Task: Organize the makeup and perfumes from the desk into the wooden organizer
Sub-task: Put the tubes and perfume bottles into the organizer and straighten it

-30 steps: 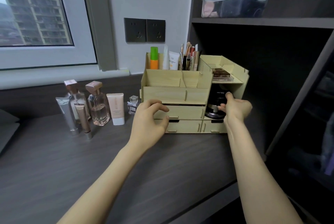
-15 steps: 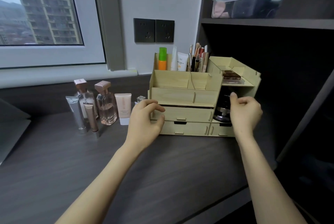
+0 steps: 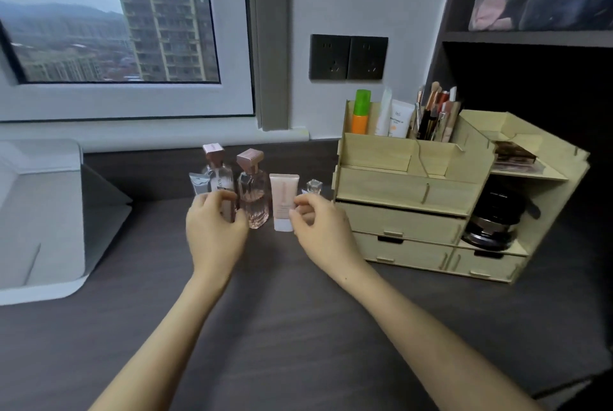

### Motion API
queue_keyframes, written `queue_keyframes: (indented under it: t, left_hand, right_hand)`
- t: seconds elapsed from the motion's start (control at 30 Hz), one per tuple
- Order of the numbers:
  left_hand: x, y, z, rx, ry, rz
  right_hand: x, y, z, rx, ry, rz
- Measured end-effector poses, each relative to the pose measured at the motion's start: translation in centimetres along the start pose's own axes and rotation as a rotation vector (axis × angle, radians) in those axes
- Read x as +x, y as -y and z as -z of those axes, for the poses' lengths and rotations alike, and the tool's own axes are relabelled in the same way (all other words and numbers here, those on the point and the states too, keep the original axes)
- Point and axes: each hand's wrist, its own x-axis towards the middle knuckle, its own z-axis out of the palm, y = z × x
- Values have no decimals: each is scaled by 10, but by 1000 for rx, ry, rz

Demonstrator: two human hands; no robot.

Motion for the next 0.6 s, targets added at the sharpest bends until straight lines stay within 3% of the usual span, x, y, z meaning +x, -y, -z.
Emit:
queue_keyframes:
  t: [0.1, 0.33, 0.6]
  left_hand:
    - [7, 18, 3, 1, -42, 80]
    - [9, 43, -14, -25, 115, 199]
    - [7, 53, -35, -31, 128, 217]
  right_hand:
    - [17, -12, -28, -74, 10, -87]
    - [51, -39, -66, 32, -32, -350]
    - [63, -63, -76, -63, 1, -330]
